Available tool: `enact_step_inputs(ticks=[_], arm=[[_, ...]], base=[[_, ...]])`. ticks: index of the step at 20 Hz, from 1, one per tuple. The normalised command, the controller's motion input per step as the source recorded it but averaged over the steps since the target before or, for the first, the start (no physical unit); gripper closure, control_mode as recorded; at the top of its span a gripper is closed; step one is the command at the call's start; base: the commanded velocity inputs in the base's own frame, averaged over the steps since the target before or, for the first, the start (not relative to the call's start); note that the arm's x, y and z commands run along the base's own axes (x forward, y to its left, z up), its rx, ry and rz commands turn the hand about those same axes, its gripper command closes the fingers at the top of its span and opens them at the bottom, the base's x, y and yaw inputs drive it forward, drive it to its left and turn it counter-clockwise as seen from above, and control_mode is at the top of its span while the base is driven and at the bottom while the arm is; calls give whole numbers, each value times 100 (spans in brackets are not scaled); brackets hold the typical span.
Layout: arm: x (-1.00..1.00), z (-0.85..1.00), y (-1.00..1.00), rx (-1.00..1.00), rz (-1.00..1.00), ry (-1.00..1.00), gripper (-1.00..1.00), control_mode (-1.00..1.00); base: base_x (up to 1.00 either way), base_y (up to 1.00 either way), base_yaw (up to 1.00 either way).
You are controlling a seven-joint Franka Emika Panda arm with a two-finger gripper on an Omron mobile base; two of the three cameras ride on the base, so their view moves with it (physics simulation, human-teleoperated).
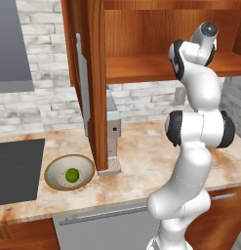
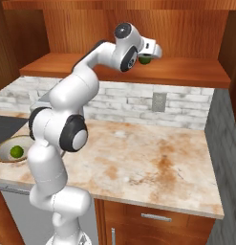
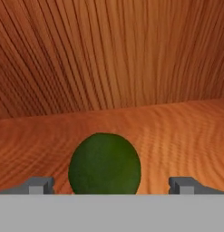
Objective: Pick the limes from the cabinet and place them in one bowl. Pick the pear from the sink and place it in the other bowl.
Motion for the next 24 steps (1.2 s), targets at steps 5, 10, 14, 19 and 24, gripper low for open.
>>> enact_step_inputs(ticks=[5,10,14,19,24], arm=[[13,-1,-11,1,0,2,-100,-100],[4,-2,0,1,0,4,-100,-100],[4,-9,0,1,0,3,-100,-100],[2,-5,0,2,0,2,-100,-100],[3,-8,0,3,0,0,-100,-100]], base=[[0,0,0],[0,0,0],[0,0,0],[0,0,0],[0,0,0]])
